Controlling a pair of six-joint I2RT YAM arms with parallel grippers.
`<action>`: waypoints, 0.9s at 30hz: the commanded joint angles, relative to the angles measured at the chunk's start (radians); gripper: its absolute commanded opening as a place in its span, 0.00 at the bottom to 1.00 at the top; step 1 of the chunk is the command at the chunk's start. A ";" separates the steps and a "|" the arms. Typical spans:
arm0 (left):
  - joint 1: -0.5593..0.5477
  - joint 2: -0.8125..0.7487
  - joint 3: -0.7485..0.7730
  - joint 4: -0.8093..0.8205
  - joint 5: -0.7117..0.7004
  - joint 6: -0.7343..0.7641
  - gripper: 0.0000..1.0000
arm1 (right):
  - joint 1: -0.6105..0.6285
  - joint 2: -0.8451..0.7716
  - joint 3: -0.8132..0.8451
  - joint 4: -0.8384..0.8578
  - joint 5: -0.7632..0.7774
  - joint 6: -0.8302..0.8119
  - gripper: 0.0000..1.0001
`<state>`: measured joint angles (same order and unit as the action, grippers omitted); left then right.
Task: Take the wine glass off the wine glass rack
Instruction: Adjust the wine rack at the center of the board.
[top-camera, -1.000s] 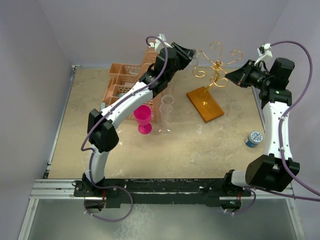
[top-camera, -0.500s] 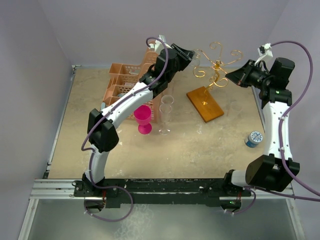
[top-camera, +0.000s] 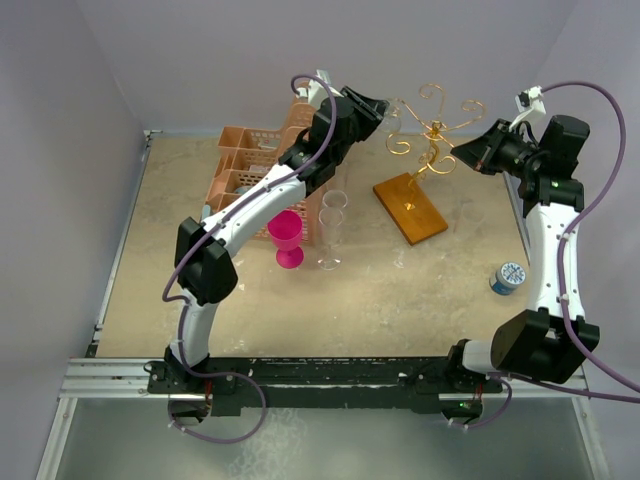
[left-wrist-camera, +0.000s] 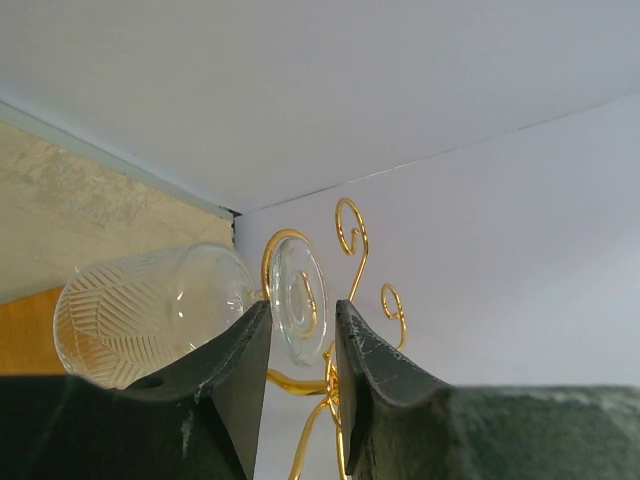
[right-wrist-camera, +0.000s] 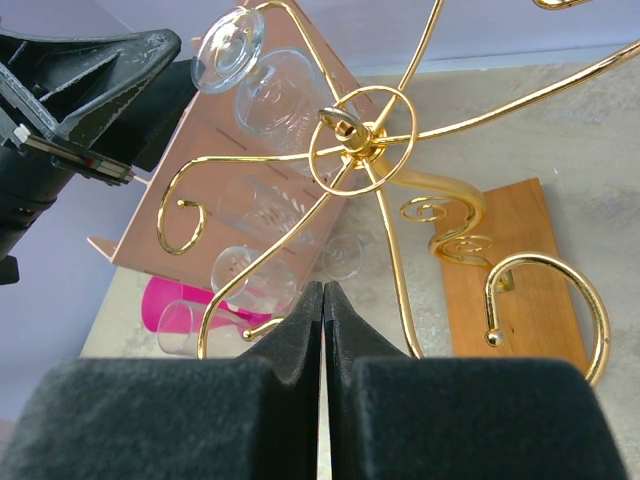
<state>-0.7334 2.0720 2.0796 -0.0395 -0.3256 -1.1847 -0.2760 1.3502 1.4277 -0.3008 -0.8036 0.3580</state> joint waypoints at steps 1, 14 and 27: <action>0.005 -0.017 0.054 0.042 -0.018 0.008 0.30 | -0.005 -0.008 0.047 0.033 -0.019 -0.014 0.00; 0.005 0.019 0.086 0.010 -0.021 -0.008 0.33 | -0.005 -0.003 0.043 0.041 -0.024 -0.014 0.00; 0.006 0.010 0.054 0.029 -0.033 -0.010 0.36 | -0.004 -0.005 0.038 0.046 -0.028 -0.015 0.00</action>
<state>-0.7334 2.0968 2.1204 -0.0681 -0.3450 -1.1904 -0.2760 1.3502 1.4277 -0.2932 -0.8043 0.3553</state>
